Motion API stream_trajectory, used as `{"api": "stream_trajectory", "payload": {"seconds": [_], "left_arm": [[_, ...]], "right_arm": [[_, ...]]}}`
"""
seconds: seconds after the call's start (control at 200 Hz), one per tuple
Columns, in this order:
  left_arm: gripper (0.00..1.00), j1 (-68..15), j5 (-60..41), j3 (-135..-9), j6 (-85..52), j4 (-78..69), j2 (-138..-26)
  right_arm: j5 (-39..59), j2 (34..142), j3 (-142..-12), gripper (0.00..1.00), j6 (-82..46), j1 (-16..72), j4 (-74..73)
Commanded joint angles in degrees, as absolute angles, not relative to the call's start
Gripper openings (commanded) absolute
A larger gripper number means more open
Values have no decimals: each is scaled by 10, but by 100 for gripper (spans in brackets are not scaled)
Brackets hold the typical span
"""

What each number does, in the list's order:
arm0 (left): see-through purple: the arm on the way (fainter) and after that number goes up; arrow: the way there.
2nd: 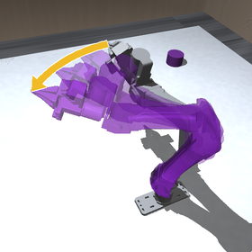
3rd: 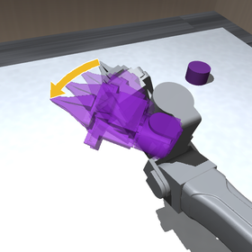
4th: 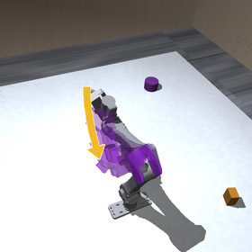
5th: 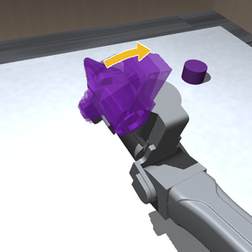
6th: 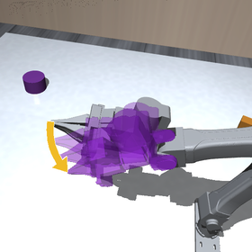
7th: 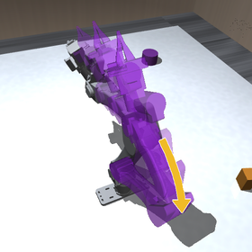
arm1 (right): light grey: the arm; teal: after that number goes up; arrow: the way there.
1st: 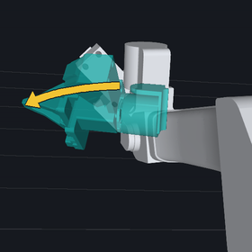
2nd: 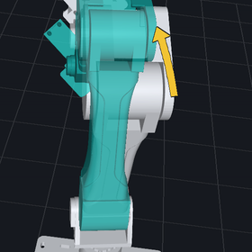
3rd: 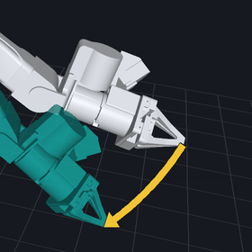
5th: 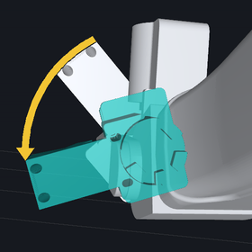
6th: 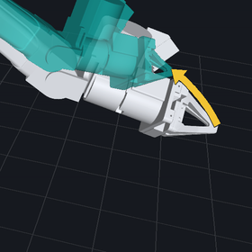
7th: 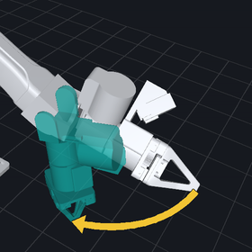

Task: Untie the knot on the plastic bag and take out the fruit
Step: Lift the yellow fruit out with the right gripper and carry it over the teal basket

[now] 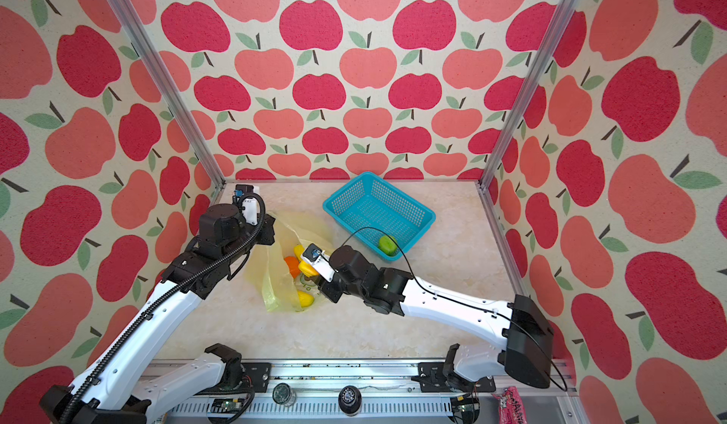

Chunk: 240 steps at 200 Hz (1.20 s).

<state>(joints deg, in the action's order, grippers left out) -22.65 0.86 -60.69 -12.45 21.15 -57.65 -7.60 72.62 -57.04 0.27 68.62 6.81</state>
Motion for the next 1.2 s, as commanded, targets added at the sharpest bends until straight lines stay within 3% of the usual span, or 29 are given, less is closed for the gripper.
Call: {"api": "stream_trajectory", "payload": {"seconds": [0.0, 0.275, 0.47, 0.63, 0.785, 0.916, 1.196], "left_arm": [[0, -230, 11, -609, -120, 210, -585], [0, -233, 10, -612, -121, 216, -584], [0, -234, 11, -611, -121, 216, -584], [0, -235, 13, -608, -119, 210, -586], [0, -235, 11, -603, -118, 202, -588], [0, -235, 11, -615, -116, 217, -596], [0, -235, 13, -607, -113, 208, -590]], "right_arm": [[-86, 639, -529, 24, 25, 686, 1], [-166, 443, -455, 17, 28, 629, -10], [-283, 424, -450, 15, -8, 541, 23], [-240, 476, -475, 16, -83, 441, 81], [-166, 597, -529, 17, -123, 364, 147], [-141, 722, -591, 6, -136, 341, 202], [-143, 804, -613, 12, -119, 332, 190]]}}
